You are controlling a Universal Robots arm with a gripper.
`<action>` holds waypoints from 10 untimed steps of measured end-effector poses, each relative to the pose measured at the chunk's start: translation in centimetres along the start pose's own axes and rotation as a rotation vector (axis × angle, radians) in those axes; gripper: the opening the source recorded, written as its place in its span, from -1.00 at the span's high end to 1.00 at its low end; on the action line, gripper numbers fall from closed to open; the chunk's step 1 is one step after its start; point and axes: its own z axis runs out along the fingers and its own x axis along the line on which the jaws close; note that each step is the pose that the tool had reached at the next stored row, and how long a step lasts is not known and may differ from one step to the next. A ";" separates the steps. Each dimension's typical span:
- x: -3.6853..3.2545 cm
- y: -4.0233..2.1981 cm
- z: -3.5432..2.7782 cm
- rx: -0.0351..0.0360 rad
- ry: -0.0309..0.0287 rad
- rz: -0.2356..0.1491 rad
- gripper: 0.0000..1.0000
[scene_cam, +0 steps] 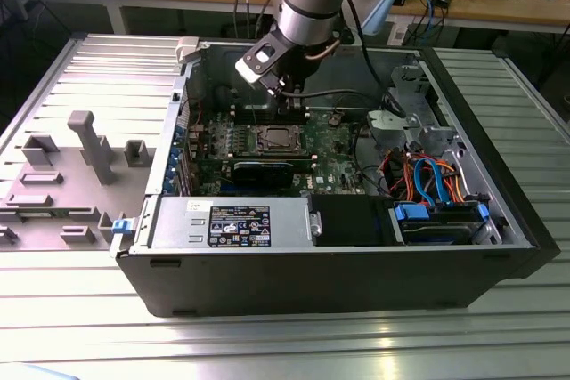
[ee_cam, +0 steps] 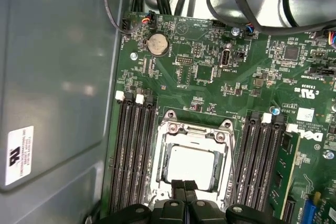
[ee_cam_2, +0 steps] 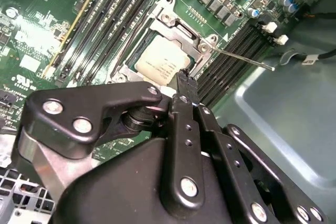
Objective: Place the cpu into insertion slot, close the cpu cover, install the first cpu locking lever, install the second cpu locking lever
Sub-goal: 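Close the cpu cover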
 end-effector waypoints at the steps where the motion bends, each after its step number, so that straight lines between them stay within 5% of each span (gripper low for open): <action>1: 0.01 -0.01 -0.06 0.0000 0.0000 0.000 0.79; 10: 0.02 -0.01 -0.14 -0.0001 0.0004 0.000 0.79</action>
